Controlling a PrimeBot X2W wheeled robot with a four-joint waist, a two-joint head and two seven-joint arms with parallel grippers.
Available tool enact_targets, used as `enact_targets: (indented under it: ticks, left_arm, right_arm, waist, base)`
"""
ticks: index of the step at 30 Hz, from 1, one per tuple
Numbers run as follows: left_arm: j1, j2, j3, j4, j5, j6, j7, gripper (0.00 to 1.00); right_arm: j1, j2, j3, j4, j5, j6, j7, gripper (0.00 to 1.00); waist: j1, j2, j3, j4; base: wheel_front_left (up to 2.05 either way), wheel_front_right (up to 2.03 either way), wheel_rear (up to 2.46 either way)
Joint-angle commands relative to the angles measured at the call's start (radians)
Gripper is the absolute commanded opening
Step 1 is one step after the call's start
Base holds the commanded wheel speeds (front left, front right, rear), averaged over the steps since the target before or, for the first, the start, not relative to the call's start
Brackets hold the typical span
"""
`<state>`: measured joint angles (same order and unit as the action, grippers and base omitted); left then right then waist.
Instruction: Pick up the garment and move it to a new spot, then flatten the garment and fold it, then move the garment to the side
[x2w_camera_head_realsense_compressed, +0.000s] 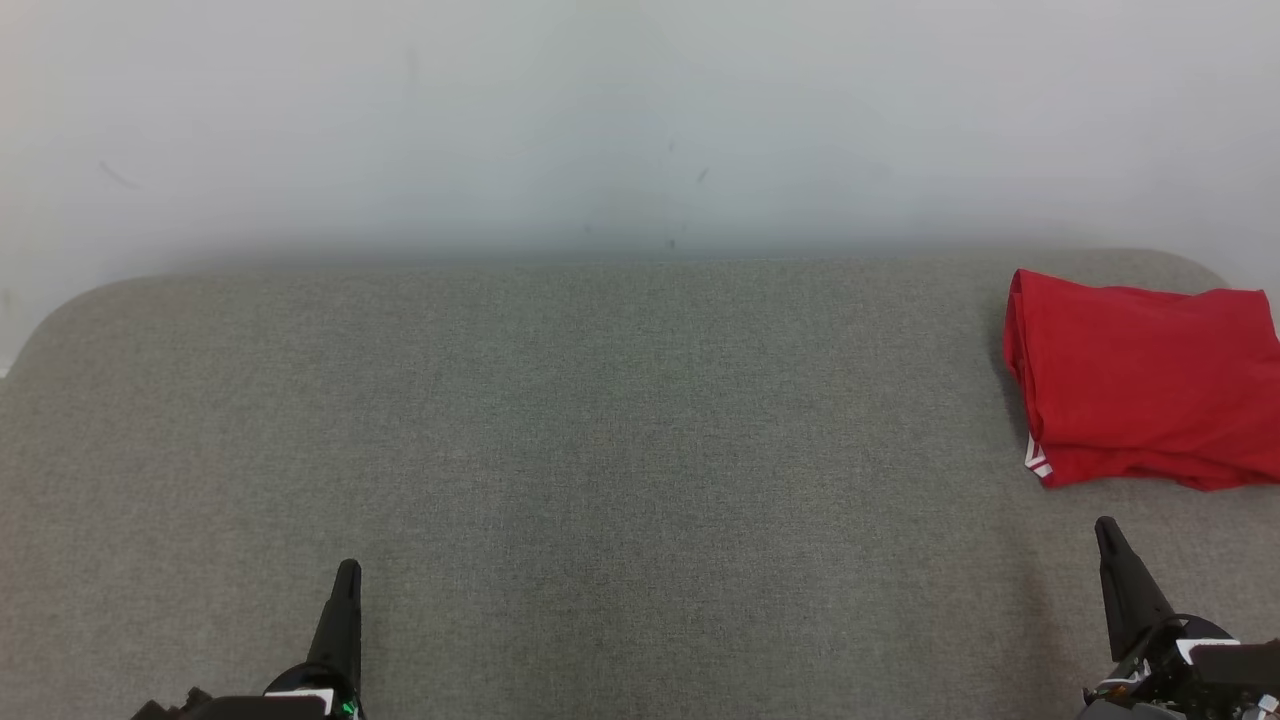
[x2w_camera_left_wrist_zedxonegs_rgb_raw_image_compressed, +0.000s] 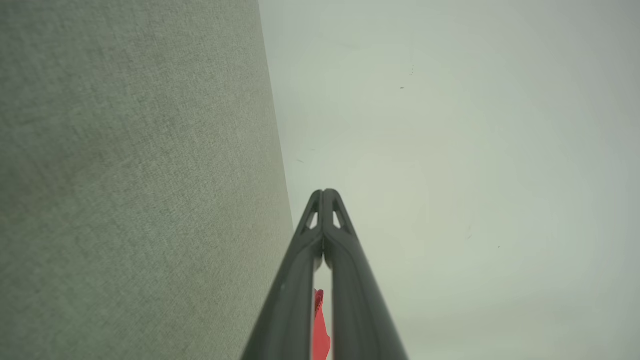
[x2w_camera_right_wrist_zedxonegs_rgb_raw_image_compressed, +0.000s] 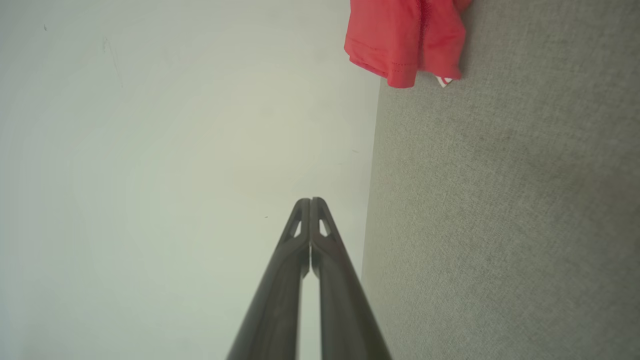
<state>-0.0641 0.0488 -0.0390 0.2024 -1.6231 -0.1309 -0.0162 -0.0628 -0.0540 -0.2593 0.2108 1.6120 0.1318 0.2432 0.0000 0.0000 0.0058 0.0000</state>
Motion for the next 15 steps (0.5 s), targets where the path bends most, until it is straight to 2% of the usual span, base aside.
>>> enact_targets:
  ticks: [1,15]
  left_arm:
    - [-0.011,0.0,-0.002,0.0,-0.008,-0.002,0.0,0.0]
    - [-0.011,0.0,-0.002,0.0,-0.008,-0.002,0.0,0.0]
  right_arm:
    - [-0.008,0.001,-0.002,0.001,-0.005,-0.002,0.002,0.0]
    - [-0.008,0.002,-0.003,0.002,-0.006,-0.002,0.003,0.0]
  waist:
    - [0.0,0.0,0.0,0.0]
    - [0.0,0.0,0.0,0.0]
  base:
    - [0.0,0.0,0.0]
    - [0.0,0.0,0.0]
